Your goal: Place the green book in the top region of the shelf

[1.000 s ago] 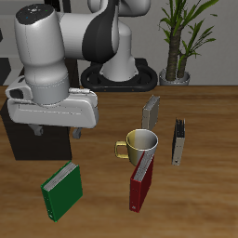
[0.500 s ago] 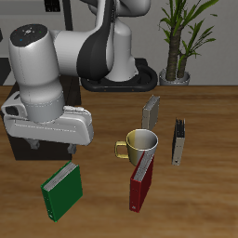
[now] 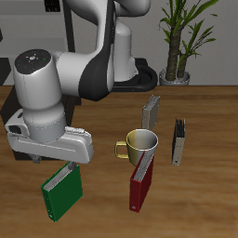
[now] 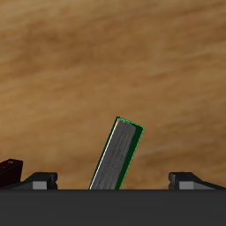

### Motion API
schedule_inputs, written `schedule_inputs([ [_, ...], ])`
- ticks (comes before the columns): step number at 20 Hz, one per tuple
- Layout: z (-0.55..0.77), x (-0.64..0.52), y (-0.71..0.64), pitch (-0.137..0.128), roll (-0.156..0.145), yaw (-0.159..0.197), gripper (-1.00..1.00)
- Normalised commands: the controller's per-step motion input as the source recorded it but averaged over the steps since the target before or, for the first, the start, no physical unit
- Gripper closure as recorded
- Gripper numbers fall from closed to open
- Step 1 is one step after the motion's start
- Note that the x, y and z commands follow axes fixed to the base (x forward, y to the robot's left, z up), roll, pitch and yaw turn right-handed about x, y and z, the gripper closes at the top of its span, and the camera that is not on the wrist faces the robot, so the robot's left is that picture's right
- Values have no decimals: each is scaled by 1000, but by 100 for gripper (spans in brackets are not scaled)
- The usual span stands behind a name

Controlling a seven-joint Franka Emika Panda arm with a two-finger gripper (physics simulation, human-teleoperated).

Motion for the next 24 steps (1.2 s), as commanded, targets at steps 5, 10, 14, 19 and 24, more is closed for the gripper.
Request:
schedule_inputs([
  [5, -375, 50, 110, 30, 9, -24, -100],
  [10, -279, 43, -22, 28, -9, -20, -100],
  [14, -353, -28, -84, 49, -11, -53, -100],
  [19, -133, -19, -59, 18, -14, -6, 100],
  [24, -57, -64, -53, 6, -8, -17, 100],
])
